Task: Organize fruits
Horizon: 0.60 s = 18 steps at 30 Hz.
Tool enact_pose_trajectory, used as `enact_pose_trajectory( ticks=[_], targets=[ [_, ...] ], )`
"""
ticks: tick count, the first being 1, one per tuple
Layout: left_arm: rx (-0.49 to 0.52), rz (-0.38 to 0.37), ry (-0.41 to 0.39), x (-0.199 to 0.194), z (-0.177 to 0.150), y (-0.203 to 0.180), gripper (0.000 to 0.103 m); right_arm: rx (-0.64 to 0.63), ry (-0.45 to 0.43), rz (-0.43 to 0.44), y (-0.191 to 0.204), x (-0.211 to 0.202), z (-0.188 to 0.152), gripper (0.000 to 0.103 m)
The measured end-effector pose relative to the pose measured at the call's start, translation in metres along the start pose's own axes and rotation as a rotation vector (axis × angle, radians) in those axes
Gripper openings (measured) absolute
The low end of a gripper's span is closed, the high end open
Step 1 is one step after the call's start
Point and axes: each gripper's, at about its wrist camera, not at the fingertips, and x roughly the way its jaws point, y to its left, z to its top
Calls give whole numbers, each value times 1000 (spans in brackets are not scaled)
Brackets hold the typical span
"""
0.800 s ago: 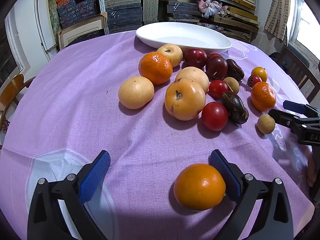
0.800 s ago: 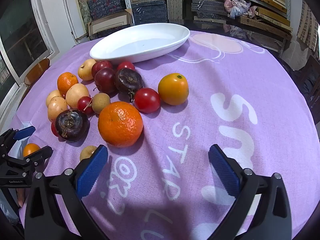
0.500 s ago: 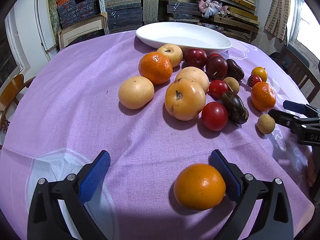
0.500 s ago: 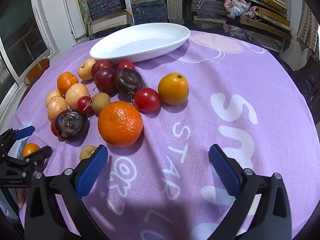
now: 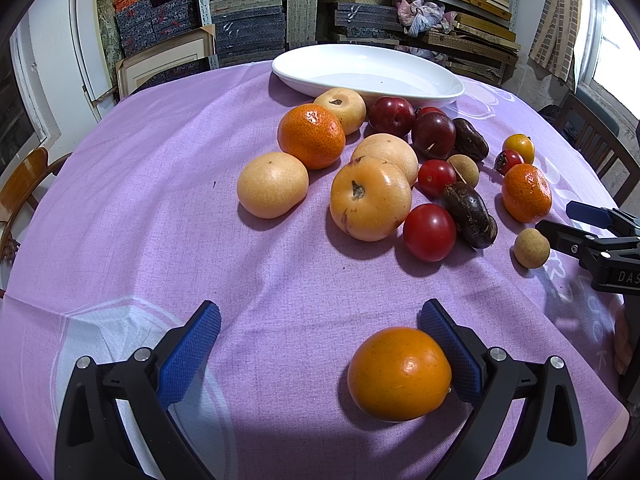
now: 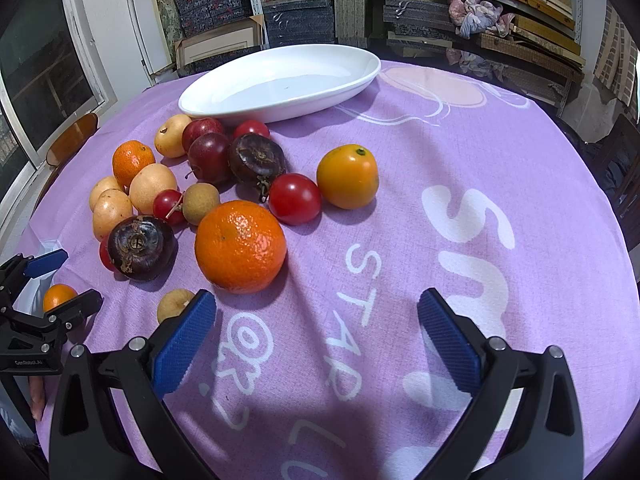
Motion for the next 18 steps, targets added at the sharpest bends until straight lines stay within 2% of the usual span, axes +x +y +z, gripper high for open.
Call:
enact_pose_trajectory(
  ticks=[18],
  targets=[
    [0,0,0,0,0,0,100,-8,5,-12,1,0,0,99]
  ],
)
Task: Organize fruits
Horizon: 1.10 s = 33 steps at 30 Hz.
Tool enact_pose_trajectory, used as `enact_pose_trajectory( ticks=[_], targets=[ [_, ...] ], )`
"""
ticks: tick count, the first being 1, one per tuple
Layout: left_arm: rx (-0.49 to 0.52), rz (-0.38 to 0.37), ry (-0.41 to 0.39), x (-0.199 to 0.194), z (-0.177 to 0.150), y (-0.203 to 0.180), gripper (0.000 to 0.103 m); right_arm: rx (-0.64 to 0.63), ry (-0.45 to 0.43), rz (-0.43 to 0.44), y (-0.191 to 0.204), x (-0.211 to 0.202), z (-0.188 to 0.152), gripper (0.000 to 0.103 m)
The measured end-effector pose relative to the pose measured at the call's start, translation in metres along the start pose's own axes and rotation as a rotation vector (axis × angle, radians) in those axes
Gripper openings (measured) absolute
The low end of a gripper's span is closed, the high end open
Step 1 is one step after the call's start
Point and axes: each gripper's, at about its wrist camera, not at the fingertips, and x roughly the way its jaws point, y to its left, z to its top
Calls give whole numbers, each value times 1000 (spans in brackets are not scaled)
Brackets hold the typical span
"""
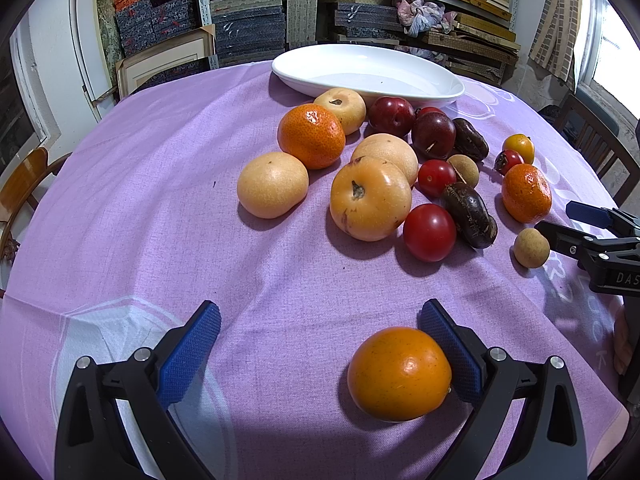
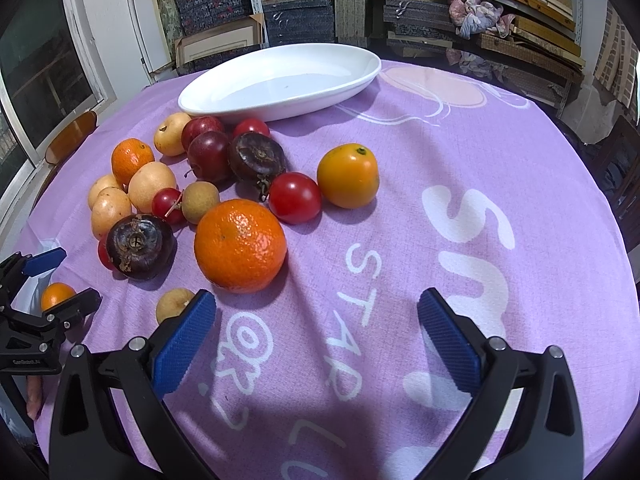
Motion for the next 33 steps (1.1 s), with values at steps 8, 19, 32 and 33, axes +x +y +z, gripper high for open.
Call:
enact_pose_trajectory(
  ticks=[8,19,32,33],
  targets=[
    [0,0,0,0,0,0,100,-26,13,-34,4,2,-1,99],
    [0,0,0,0,0,0,100,-33,17,-44,7,7,0,99],
    [0,0,0,0,0,0,100,-35,18,-46,6,6,0,99],
    [0,0,0,0,0,0,100,-35,18,-46,7,6,0,99]
  ],
)
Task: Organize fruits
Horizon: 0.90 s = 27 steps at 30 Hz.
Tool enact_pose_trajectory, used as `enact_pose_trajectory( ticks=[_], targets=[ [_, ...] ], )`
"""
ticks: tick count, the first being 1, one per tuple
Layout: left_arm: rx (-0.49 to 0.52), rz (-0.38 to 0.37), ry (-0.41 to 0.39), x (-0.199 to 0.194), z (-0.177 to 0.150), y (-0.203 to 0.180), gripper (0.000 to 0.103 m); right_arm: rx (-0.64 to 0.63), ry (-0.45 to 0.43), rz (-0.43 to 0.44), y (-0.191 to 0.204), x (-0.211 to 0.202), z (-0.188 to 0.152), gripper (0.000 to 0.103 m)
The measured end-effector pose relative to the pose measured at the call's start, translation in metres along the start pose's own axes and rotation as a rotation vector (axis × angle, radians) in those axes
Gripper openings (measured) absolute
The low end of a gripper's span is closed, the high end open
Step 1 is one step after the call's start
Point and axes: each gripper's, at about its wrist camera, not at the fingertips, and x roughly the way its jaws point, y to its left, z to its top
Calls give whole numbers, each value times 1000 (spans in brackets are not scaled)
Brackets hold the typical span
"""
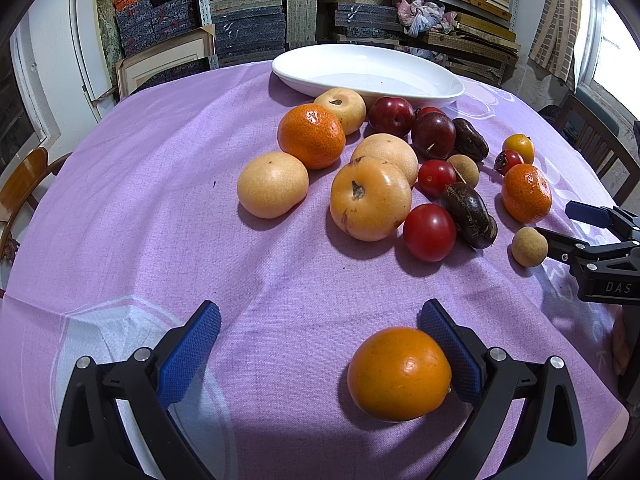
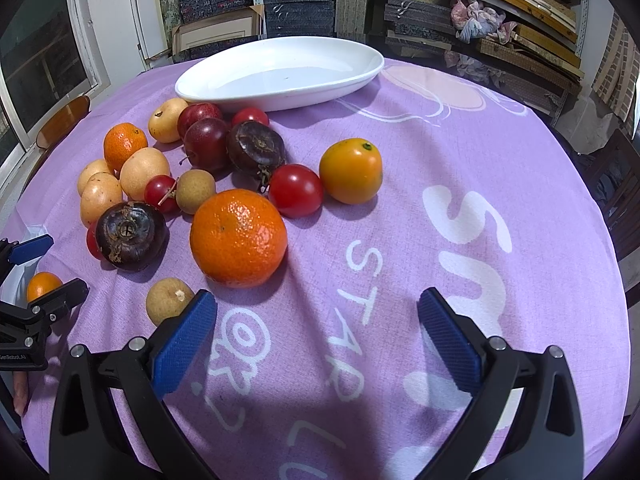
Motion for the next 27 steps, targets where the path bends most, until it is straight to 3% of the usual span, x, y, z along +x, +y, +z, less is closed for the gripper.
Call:
enact_pose_trajectory(
  ticks=[27],
  targets=[
    [0,0,0,0,0,0,100,-21,11,-12,5,-2,-2,99]
  ],
)
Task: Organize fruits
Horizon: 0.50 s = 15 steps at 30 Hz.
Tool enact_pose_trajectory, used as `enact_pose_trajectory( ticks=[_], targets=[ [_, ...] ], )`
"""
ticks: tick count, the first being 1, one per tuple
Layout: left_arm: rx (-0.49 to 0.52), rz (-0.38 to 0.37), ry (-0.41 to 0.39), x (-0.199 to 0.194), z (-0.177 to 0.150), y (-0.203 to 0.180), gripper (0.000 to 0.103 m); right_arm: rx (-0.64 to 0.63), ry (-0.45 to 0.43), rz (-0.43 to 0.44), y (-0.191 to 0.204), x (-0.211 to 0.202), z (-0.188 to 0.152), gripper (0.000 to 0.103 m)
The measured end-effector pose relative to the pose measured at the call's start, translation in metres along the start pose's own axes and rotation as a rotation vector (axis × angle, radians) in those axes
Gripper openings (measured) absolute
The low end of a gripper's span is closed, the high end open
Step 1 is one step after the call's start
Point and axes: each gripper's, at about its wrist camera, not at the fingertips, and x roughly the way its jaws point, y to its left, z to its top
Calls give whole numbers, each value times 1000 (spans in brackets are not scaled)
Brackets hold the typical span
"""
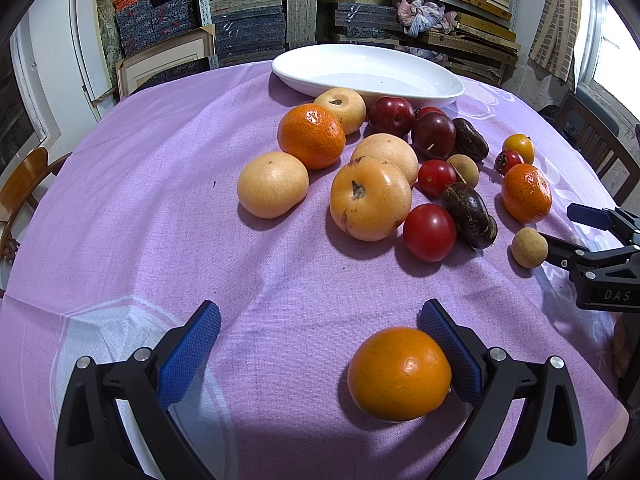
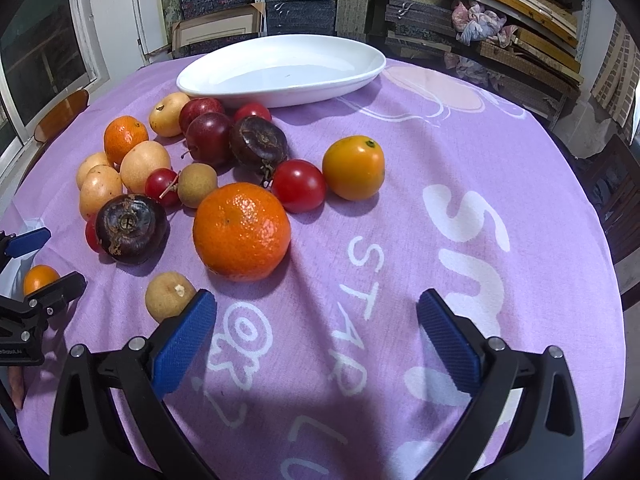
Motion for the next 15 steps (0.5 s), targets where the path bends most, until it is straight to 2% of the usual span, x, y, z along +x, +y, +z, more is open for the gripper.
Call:
enact_pose_trajectory(
  ticks=[5,11,15],
  targets=[
    [9,-5,0,0,0,0,100,24,-23,96,0,-18,-7,99],
    [67,-80,1,-9,-9,5,100,-102,-67,61,24,-40,-19,99],
    [91,-117,-3,-12,-13,6,100,-146,-91,82,36,-47,-26,99]
  ],
)
